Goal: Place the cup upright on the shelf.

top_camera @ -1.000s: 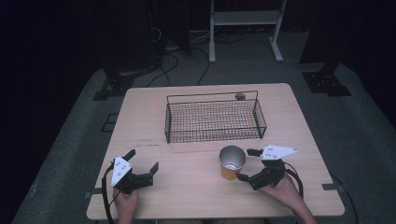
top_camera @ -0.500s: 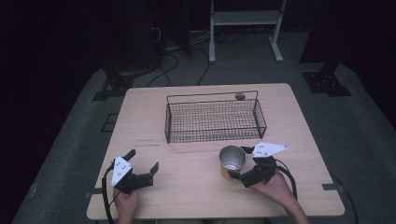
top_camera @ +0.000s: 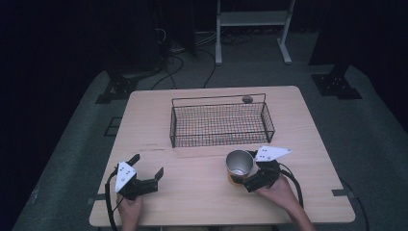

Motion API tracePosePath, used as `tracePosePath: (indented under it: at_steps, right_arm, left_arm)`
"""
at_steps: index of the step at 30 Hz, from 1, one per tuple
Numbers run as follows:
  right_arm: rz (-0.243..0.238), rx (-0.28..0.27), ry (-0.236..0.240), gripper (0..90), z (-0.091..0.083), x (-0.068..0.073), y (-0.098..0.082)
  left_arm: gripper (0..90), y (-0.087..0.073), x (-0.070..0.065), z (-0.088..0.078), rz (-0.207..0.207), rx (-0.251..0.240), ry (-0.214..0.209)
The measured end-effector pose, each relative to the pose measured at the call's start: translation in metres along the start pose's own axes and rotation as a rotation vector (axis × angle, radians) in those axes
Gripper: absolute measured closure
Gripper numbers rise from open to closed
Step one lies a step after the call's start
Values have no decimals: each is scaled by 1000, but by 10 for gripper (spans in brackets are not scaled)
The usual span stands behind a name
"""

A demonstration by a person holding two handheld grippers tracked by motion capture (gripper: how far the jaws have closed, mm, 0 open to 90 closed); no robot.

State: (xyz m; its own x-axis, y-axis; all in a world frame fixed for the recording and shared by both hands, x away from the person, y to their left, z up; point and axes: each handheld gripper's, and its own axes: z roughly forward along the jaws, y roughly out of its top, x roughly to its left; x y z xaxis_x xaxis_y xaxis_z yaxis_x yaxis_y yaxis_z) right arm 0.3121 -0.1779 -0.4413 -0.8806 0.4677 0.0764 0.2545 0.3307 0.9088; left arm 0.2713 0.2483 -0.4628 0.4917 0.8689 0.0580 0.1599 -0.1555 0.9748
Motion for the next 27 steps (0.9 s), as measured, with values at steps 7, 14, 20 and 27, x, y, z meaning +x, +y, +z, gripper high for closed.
tracePosePath:
  at_steps: [7,14,20,27]
  right_arm:
    - [5,1,-8,49,-1,-2,2]
    - [4,6,-6,80,1,-3,4]
    - [-8,10,-11,83,1,-2,6]
    - [8,-20,4,86,-6,-4,11]
  left_arm:
    - [0,0,0,0,-1,1,0]
    - [0,0,0,0,-2,-3,-1]
    - [0,0,0,0,-2,-2,-1]
    - [0,0,0,0,-1,-2,2]
